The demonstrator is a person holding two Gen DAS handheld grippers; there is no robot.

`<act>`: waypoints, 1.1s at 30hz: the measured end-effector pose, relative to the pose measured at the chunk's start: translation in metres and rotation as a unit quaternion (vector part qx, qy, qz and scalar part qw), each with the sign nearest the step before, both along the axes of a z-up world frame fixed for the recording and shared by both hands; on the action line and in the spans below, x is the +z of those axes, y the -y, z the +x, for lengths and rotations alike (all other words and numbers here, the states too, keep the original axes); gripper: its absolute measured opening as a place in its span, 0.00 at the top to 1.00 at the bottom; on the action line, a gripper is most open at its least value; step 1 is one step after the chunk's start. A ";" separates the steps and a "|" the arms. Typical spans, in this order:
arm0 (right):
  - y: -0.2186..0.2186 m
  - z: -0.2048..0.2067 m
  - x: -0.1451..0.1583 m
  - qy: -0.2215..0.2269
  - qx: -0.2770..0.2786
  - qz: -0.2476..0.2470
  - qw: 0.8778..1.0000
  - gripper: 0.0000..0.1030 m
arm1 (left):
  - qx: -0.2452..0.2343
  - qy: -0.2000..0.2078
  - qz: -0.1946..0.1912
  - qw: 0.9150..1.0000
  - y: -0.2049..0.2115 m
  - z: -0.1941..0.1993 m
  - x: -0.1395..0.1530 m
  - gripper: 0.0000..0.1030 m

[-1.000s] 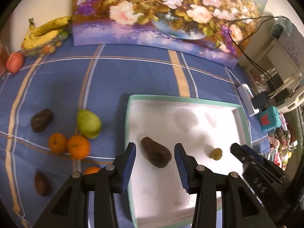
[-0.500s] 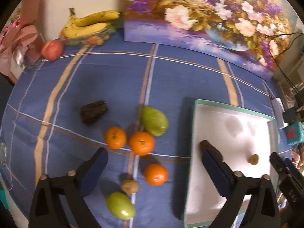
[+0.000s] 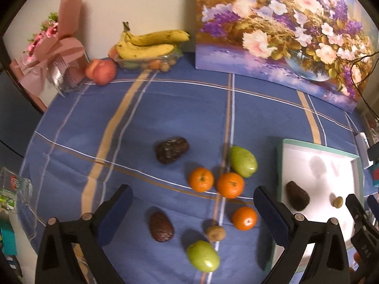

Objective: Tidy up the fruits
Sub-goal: 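Withdraw both open tools from the tray back toward the fruit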

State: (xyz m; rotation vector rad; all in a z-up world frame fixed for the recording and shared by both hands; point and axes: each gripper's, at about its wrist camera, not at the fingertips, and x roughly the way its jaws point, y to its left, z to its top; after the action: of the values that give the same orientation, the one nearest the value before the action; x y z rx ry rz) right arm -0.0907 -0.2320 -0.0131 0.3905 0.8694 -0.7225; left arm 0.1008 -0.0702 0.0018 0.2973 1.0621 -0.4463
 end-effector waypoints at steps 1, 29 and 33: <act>-0.004 0.001 0.000 0.003 0.005 -0.004 1.000 0.07 | 0.001 0.002 0.002 1.000 -0.003 0.001 0.001 0.00; -0.085 0.065 0.004 0.056 0.109 0.060 0.991 0.07 | 0.098 0.038 -0.067 0.992 -0.122 0.055 0.036 0.00; -0.099 0.079 0.003 0.065 0.138 0.069 0.986 0.07 | 0.109 -0.006 -0.080 0.991 -0.127 0.060 0.023 0.00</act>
State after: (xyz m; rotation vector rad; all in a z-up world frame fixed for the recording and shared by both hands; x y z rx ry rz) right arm -0.0121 -0.1326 -0.0106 0.4252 0.8325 -0.3770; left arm 0.1612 0.0566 0.0249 0.0342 1.0497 -0.3339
